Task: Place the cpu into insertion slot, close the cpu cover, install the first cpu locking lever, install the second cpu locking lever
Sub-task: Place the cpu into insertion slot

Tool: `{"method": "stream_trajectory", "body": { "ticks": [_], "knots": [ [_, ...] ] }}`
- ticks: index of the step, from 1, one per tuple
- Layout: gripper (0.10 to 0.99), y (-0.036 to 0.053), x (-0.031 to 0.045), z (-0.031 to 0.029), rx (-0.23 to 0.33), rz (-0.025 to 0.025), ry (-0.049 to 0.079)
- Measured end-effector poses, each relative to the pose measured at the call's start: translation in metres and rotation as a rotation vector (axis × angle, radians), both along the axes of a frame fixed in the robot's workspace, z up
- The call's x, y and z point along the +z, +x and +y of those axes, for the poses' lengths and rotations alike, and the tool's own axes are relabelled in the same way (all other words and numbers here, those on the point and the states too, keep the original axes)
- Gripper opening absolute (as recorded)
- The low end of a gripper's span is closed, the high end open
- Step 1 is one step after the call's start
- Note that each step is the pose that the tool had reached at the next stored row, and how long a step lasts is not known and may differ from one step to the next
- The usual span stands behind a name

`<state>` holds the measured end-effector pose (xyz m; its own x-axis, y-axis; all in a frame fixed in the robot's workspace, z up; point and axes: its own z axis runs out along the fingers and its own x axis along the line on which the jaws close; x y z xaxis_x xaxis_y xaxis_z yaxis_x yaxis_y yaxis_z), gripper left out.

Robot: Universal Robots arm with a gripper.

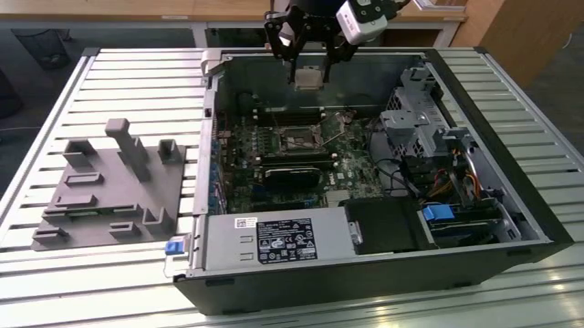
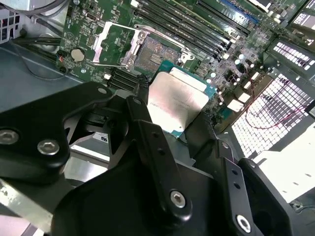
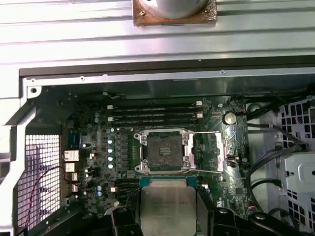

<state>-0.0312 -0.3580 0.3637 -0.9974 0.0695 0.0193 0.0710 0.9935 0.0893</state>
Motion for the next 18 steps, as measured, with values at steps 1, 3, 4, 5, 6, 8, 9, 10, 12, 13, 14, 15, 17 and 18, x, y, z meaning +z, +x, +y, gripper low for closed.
{"method": "stream_trajectory", "body": {
  "ticks": [1,3,4,5,6,8,9,10,12,13,14,15,17,18],
  "knots": [
    [0.541,0.0000,0.0000,0.0000,-0.004,0.0000,0.000],
    [0.541,0.0000,0.0000,0.0000,-0.014,0.0000,0.000],
    [0.541,0.0000,0.0000,0.0000,-0.018,0.0000,0.000],
    [0.541,0.0000,0.0000,0.0000,-0.022,0.0000,0.000],
    [0.541,0.0000,0.0000,0.0000,-0.026,0.0000,0.000],
    [0.541,0.0000,0.0000,0.0000,-0.036,0.0000,0.000],
    [0.541,0.0000,-0.0001,0.0000,-0.041,0.0000,0.000],
    [0.541,0.0000,-0.0001,0.0000,-0.047,0.0000,0.000],
    [0.541,0.0000,-0.0001,0.0000,-0.057,0.0000,0.000],
    [0.541,0.0000,-0.0001,0.0000,-0.062,0.0000,0.000],
    [0.541,0.0000,-0.0001,0.0000,-0.067,0.0000,0.000],
    [0.541,0.0000,-0.0001,0.0000,-0.071,0.0000,0.000],
    [0.541,0.0000,-0.0001,0.0000,-0.080,0.0000,0.000],
    [0.541,0.0000,-0.0001,0.0000,-0.084,-0.0001,0.000]
  ]
}}
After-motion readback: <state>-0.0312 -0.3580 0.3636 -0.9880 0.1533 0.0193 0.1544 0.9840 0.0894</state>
